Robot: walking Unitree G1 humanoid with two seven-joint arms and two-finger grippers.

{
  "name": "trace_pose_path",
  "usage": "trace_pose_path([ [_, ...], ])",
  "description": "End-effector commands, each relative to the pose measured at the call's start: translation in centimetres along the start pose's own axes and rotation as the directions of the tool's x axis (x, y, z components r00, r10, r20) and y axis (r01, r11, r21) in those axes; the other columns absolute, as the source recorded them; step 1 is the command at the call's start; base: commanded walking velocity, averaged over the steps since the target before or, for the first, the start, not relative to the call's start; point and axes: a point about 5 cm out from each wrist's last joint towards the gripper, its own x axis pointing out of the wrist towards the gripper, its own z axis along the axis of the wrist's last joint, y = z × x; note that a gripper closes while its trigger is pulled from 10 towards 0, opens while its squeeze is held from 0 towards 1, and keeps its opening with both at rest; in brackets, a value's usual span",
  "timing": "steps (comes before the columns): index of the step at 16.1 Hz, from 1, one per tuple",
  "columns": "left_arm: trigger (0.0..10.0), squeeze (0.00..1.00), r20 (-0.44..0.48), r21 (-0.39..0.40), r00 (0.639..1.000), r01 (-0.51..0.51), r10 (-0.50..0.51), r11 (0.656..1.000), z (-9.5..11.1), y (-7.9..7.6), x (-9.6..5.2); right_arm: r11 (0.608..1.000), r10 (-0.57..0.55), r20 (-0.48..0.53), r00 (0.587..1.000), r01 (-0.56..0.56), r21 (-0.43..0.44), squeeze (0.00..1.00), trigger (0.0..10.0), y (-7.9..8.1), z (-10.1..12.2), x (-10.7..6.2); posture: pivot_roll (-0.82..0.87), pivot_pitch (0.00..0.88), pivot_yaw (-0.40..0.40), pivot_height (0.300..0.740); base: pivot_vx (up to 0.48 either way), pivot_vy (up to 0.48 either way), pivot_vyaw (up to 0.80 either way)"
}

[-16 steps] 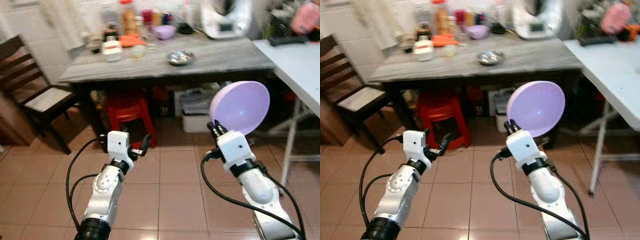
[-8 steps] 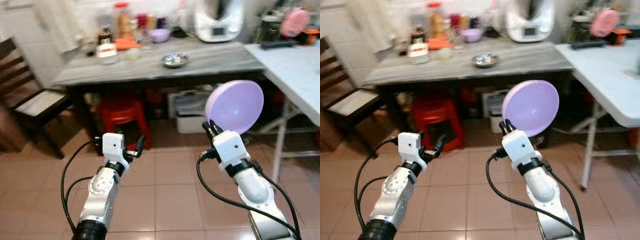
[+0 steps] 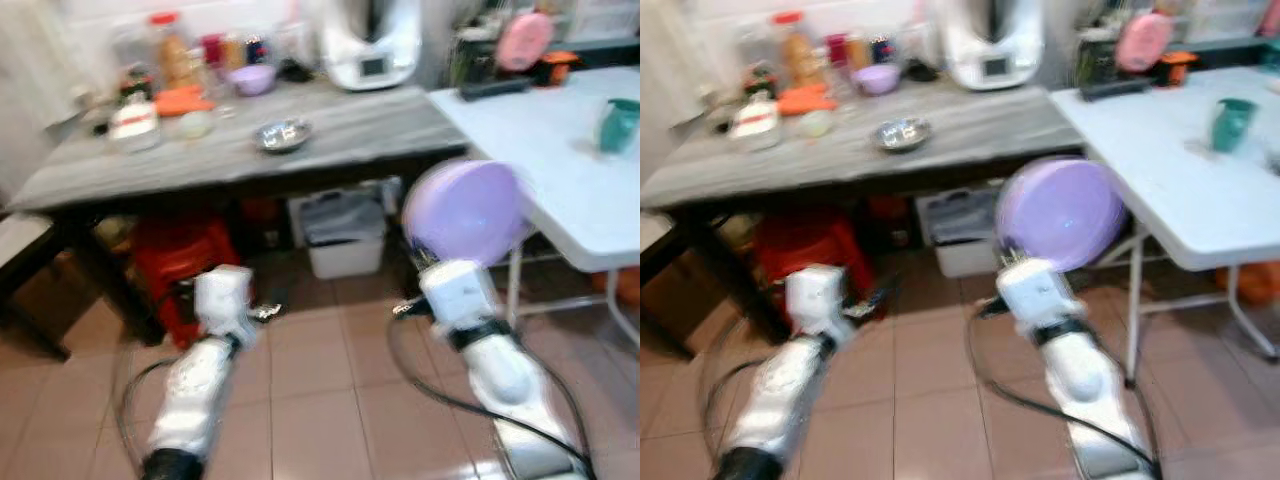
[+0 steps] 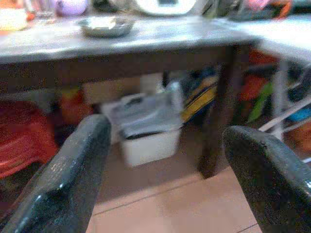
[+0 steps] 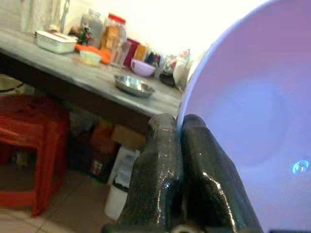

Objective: Setting the table

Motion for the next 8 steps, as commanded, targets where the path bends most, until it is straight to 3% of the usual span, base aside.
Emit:
trace_pose_path([
  [1,10.0,0.0,0.027,-0.008,0.999,0.02,-0.02,1.0,0.7,-0.9,0.5,1.0,-0.016,-0.007,1.0,0.016,-0.012,0.0,10.0,-0.7,-0.1,-0.2,-0.17,0.0,0.104,0.74,0.259,0.0,0.0],
  [4,10.0,0.0,0.019,-0.02,1.0,0.012,-0.011,1.0,0.6,-0.7,0.4,1.0,-0.016,-0.007,1.0,0.016,-0.006,0.0,10.0,-0.6,-0.1,-0.2,-0.16,0.0,0.107,0.74,0.0,0.0,0.0],
  [8,10.0,0.0,0.041,0.005,0.999,-0.003,0.003,1.0,1.3,0.4,-0.1,1.0,-0.017,-0.001,1.0,0.017,-0.007,0.0,10.0,-0.6,-0.1,-0.3,-0.14,0.0,0.119,0.74,0.0,0.0,0.63],
])
